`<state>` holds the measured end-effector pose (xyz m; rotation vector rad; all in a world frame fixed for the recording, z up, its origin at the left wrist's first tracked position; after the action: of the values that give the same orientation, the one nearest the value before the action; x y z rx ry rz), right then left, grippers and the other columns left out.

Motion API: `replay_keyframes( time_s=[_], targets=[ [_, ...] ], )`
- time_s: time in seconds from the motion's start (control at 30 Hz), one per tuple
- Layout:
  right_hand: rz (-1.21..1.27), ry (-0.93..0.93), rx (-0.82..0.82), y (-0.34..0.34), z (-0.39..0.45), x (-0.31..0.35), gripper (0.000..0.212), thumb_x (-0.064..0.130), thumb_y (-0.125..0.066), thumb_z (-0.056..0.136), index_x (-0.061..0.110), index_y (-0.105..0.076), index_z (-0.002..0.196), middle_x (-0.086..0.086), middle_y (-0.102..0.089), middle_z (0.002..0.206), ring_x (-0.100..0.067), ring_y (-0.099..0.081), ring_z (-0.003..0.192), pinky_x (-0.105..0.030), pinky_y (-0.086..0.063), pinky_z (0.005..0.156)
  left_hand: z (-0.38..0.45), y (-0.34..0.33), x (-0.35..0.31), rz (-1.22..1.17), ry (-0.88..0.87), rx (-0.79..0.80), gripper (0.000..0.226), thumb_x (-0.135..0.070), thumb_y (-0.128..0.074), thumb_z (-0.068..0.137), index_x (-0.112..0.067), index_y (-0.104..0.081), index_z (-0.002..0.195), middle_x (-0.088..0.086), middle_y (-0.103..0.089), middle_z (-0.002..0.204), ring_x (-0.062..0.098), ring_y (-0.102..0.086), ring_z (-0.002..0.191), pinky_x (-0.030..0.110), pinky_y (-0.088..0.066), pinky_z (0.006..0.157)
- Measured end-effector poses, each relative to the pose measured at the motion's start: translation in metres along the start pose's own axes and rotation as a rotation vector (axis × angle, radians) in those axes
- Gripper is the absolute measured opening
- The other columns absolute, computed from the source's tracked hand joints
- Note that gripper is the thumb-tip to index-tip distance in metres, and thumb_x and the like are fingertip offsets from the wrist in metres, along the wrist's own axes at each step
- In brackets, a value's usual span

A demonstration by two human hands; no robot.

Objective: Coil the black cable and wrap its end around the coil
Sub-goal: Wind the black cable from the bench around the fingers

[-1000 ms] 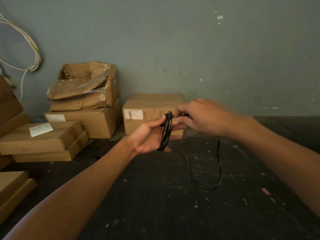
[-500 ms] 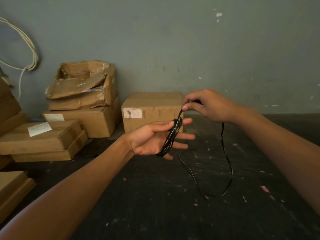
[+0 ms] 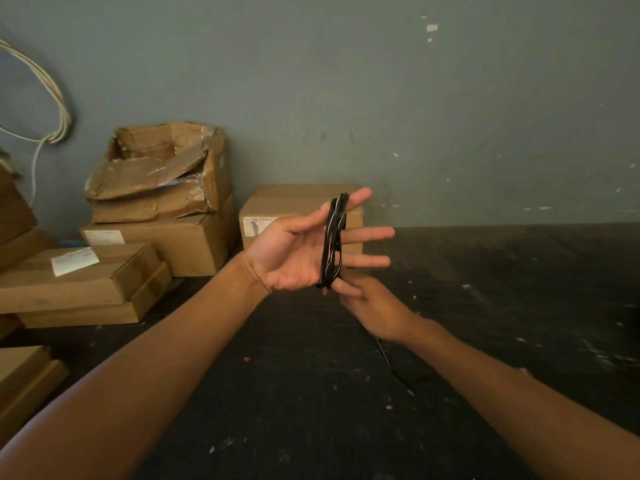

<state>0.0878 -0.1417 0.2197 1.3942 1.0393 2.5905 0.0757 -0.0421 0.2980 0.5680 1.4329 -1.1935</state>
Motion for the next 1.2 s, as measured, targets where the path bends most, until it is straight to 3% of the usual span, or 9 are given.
replay_keyframes(
  time_s=[0.13, 0.27, 0.37, 0.47, 0.57, 0.7, 0.93, 1.1, 1.2],
  targets=[
    [-0.093, -0.090, 0.113, -0.029, -0.014, -0.010, 0.020, 0.026, -0.039, 0.104, 0.024, -0.059, 0.101, 0.018, -0.055, 0.076, 0.008, -0.053, 0.066, -0.017, -0.037, 0.064, 0.000, 0.001, -0.014, -0.020, -0.078, -0.030, 0.047, -0.040, -0.029, 0.099, -0.037, -0.037, 0.146, 0.016, -0.028, 0.158, 0.049, -0.026, 0.142, 0.073, -0.027, 0.097],
    [-0.178, -0.089, 0.261, -0.047, -0.019, 0.004, 0.021, 0.031, -0.036, 0.104, 0.028, -0.057, 0.105, 0.047, -0.053, 0.075, 0.020, -0.051, 0.070, -0.014, -0.032, 0.061, 0.005, 0.002, -0.022, -0.020, -0.150, -0.078, 0.046, -0.041, -0.030, 0.099, -0.040, -0.034, 0.145, 0.015, -0.030, 0.157, 0.048, -0.030, 0.140, 0.074, -0.028, 0.094],
    [-0.234, -0.105, 0.345, -0.053, -0.023, 0.016, 0.025, 0.036, -0.034, 0.104, 0.028, -0.057, 0.109, 0.019, -0.058, 0.074, 0.001, -0.054, 0.067, -0.027, -0.042, 0.062, 0.009, 0.004, -0.020, -0.011, -0.149, -0.097, 0.047, -0.041, -0.032, 0.098, -0.040, -0.032, 0.145, 0.014, -0.032, 0.156, 0.046, -0.031, 0.140, 0.073, -0.030, 0.093],
    [-0.348, -0.078, 0.407, -0.051, -0.025, 0.033, 0.028, 0.039, -0.031, 0.104, 0.029, -0.057, 0.108, 0.003, -0.061, 0.087, -0.014, -0.059, 0.081, -0.041, -0.049, 0.076, 0.009, 0.014, -0.017, 0.016, -0.120, -0.150, 0.048, -0.041, -0.031, 0.098, -0.041, -0.030, 0.147, 0.014, -0.032, 0.157, 0.044, -0.032, 0.140, 0.071, -0.033, 0.091],
    [-0.422, -0.040, 0.438, -0.039, -0.027, 0.049, 0.031, 0.044, -0.030, 0.102, 0.029, -0.057, 0.101, 0.011, -0.054, 0.076, -0.002, -0.052, 0.073, -0.034, -0.043, 0.068, 0.001, 0.030, -0.012, 0.057, -0.074, -0.230, 0.048, -0.040, -0.031, 0.099, -0.041, -0.032, 0.147, 0.013, -0.035, 0.156, 0.044, -0.034, 0.140, 0.071, -0.034, 0.092],
    [-0.545, -0.009, 0.403, -0.010, -0.027, 0.067, 0.031, 0.046, -0.032, 0.101, 0.030, -0.057, 0.091, 0.009, -0.060, 0.079, -0.003, -0.057, 0.076, -0.036, -0.049, 0.072, -0.012, 0.047, -0.005, 0.087, -0.036, -0.286, 0.046, -0.042, -0.025, 0.102, -0.041, -0.034, 0.147, 0.013, -0.038, 0.155, 0.046, -0.030, 0.142, 0.072, -0.034, 0.094],
    [-0.658, 0.022, 0.331, 0.023, -0.017, 0.090, 0.031, 0.042, -0.036, 0.101, 0.029, -0.058, 0.083, 0.012, -0.056, 0.069, 0.000, -0.053, 0.067, -0.032, -0.043, 0.065, -0.017, 0.048, -0.011, -0.027, -0.110, -0.312, 0.047, -0.042, -0.033, 0.100, -0.040, -0.035, 0.147, 0.016, -0.037, 0.155, 0.049, -0.031, 0.141, 0.076, -0.029, 0.097],
    [-0.694, 0.091, 0.216, 0.052, -0.002, 0.113, 0.024, 0.037, -0.048, 0.098, 0.027, -0.060, 0.080, 0.020, -0.055, 0.061, 0.016, -0.050, 0.061, -0.015, -0.030, 0.049, -0.018, 0.047, -0.002, 0.083, 0.000, -0.320, 0.050, -0.039, -0.039, 0.098, -0.036, -0.036, 0.148, 0.014, -0.055, 0.142, 0.038, -0.058, 0.123, 0.067, -0.041, 0.096],
    [-0.616, 0.097, 0.135, 0.074, 0.012, 0.121, 0.021, 0.033, -0.055, 0.095, 0.022, -0.067, 0.083, 0.019, -0.061, 0.060, 0.010, -0.050, 0.052, -0.014, -0.034, 0.044, -0.022, 0.048, 0.011, 0.116, 0.063, -0.351, 0.062, -0.041, -0.049, 0.091, -0.031, -0.034, 0.151, 0.011, -0.057, 0.139, 0.040, -0.047, 0.132, 0.076, -0.025, 0.102]
  ],
)
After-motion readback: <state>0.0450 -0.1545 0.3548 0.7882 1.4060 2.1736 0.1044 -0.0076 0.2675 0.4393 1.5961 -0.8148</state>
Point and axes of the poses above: each hand's wrist, its own z-axis towards the middle knuckle, its own y-axis out of the back of the hand, x = y × z, the point moved 5 cm from there along z, towards the middle knuckle
